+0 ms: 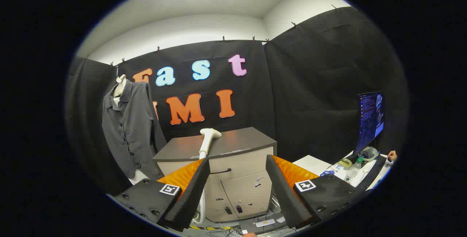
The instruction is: Iron the clothes twice with a garment steamer, once on the left side and once on the right side.
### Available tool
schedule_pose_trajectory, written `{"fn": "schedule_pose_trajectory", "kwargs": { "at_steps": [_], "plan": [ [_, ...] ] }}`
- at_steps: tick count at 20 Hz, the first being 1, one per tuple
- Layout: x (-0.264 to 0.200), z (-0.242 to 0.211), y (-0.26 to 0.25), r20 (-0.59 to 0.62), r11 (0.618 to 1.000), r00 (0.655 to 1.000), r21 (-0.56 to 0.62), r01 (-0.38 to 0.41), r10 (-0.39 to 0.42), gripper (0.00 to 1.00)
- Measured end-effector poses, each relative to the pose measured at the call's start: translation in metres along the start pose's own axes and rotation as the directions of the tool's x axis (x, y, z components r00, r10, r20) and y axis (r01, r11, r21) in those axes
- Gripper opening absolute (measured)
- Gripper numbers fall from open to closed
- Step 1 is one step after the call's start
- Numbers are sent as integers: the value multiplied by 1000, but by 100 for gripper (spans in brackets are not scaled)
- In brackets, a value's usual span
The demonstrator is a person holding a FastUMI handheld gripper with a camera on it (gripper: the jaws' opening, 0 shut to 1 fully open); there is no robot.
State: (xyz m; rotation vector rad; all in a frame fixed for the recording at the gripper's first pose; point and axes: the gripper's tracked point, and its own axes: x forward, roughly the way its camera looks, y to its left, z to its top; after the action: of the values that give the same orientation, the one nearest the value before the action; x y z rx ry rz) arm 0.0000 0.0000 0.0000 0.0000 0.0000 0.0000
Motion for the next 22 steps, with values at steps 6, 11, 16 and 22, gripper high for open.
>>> {"fn": "schedule_pose_trajectory", "kwargs": {
  "at_steps": [6, 11, 16, 22],
  "plan": [
    [-17, 8, -21, 23, 999, 999, -14, 39, -39, 98],
    [-28, 3, -23, 35, 997, 997, -27, 66, -65, 99],
    [-21, 7, -9, 31, 995, 995, -20, 96, -95, 98],
    [3, 11, 38, 30, 994, 994, -45, 104, -103, 99]
  ]
}}
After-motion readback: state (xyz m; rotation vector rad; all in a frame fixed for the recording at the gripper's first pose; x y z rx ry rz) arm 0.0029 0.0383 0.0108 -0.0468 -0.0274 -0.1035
